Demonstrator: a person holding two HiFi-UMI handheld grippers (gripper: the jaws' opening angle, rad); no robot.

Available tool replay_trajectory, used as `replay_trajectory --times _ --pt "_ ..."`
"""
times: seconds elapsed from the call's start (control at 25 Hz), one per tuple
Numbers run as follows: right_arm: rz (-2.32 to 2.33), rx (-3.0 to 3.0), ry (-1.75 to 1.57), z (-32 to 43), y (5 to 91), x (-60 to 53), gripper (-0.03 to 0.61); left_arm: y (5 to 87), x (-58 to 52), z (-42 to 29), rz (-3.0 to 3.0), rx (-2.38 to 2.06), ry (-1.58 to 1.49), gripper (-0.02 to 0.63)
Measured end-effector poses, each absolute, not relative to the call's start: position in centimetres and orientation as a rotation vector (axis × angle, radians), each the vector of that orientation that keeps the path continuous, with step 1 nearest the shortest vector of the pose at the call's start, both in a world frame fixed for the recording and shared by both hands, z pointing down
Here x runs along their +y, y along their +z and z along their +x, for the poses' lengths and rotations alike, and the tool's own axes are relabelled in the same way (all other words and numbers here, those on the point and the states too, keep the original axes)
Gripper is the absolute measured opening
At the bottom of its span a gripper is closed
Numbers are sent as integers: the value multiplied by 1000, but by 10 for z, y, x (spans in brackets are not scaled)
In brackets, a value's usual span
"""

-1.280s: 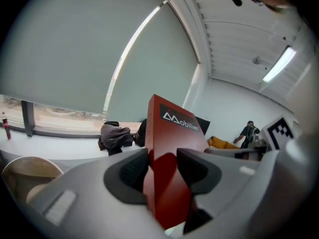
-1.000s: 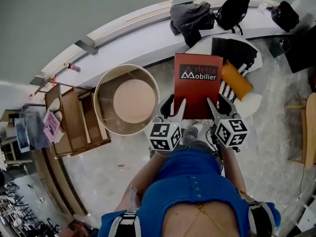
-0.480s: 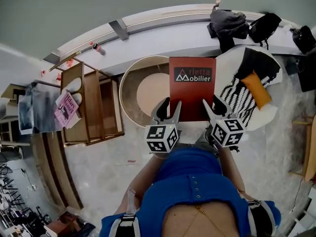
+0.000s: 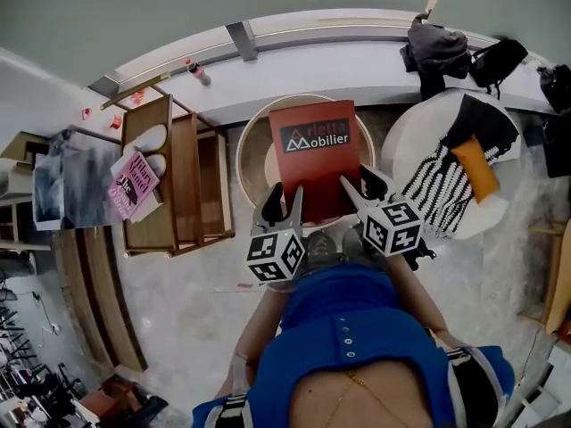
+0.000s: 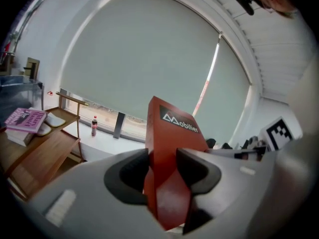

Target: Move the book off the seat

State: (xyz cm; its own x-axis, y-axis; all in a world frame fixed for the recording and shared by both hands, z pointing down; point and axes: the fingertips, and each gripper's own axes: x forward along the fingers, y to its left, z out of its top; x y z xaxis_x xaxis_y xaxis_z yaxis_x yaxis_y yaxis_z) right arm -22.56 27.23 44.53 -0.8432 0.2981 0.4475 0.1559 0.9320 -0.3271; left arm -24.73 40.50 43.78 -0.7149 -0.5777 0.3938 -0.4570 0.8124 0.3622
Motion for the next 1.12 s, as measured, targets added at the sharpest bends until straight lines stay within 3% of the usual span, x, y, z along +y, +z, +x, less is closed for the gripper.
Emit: replay_trajectory --times 1.12 --pt "-661 -2534 287 -264 423 268 181 416 403 -251 456 -2624 -430 173"
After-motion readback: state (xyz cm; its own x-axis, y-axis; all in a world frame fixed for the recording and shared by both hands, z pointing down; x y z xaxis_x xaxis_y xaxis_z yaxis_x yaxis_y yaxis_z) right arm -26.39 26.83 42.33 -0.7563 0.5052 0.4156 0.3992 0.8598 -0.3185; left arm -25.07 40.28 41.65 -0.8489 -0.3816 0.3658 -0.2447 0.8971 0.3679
